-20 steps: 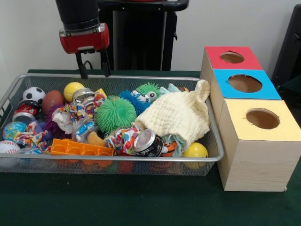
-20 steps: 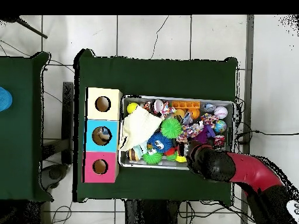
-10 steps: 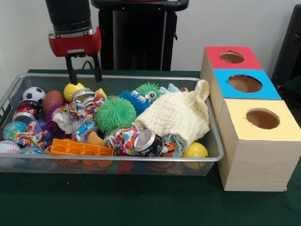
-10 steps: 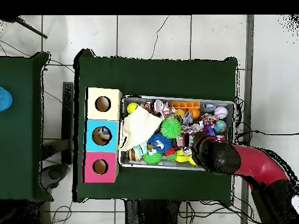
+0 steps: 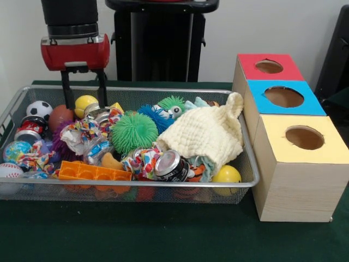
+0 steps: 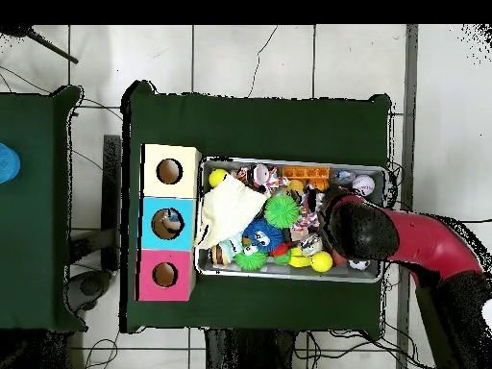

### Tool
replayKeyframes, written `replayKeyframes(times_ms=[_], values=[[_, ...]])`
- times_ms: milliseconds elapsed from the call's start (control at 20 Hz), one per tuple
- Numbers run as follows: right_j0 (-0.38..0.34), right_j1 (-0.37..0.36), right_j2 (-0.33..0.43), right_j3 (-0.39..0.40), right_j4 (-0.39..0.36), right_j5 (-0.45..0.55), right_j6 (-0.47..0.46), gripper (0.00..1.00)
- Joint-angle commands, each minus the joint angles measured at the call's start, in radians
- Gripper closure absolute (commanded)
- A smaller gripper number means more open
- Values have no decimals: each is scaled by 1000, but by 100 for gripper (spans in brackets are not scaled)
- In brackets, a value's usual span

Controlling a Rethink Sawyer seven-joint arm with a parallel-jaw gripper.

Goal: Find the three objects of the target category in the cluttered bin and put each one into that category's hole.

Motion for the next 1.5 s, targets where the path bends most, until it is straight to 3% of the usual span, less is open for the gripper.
replayKeyframes(times_ms=[50,300,800,1500], values=[[35,53,-16,-152,-48,67,-34,0],[75,97,-74,-175,-75,29,15,0],[138,153,-179,-178,-42,29,114,0],[150,158,-201,-140,53,73,114,0]])
